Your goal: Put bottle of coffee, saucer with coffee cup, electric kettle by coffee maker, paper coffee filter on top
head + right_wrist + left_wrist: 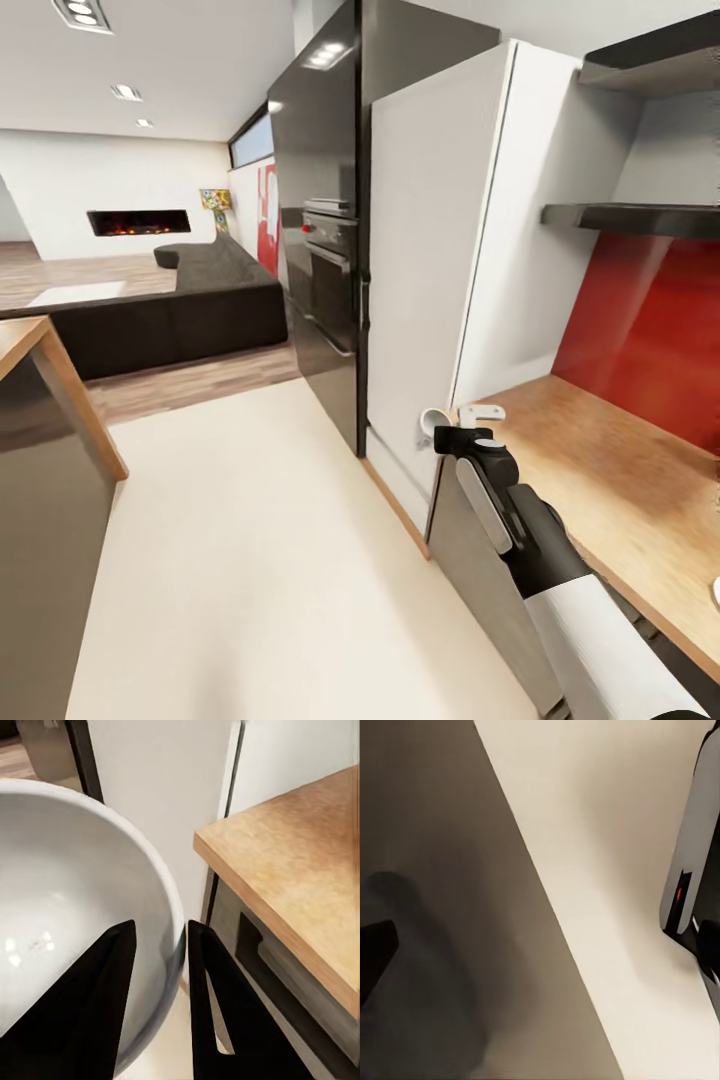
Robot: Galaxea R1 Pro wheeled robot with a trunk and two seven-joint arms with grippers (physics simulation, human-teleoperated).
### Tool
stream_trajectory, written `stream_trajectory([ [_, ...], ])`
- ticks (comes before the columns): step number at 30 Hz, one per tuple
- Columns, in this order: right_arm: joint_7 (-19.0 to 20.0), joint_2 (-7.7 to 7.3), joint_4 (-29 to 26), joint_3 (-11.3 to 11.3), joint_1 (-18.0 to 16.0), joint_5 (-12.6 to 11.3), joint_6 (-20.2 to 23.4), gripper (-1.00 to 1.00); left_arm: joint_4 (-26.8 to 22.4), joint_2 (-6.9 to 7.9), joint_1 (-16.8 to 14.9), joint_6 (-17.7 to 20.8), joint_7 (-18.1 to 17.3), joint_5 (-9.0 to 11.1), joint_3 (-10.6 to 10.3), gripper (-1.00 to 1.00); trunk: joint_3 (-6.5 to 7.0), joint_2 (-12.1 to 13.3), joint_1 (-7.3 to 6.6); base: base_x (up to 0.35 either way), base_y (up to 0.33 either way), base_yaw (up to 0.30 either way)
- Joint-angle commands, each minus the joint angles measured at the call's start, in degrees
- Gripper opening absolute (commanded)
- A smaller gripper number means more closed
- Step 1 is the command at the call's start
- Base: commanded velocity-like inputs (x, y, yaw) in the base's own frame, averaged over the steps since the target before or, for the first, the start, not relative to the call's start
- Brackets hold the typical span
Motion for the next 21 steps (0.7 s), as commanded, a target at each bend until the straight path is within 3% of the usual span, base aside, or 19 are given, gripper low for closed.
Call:
stream_trajectory([
  [1, -0.5, 0.00, 0.0, 0.1, -0.1, -0.7, 0.1, -1.00, 0.1, 0.02, -0.1, -0.3, 0.2, -0.6, 0.4, 1.00, -0.10, -0.1, 0.07, 0.319, 0.132, -0.247],
  [12, -0.5, 0.00, 0.0, 0.0, -0.1, -0.7, 0.1, -1.00, 0.1, -0.01, -0.1, -0.3, 0.2, -0.6, 0.4, 1.00, 0.16, -0.1, 0.07, 0.307, 0.185, -0.255],
  [15, -0.5, 0.00, 0.0, 0.0, -0.1, -0.7, 0.1, -1.00, 0.1, -0.62, -0.1, -0.4, 0.2, -0.6, 0.4, 1.00, 0.24, -0.1, 0.07, 0.296, 0.220, -0.257],
  [21, -0.5, 0.00, 0.0, 0.0, -0.1, -0.7, 0.1, -1.00, 0.1, -1.77, -1.1, -4.6, -0.3, -0.7, 0.4, 1.00, 0.38, -0.1, 0.07, 0.124, 0.074, -0.257],
])
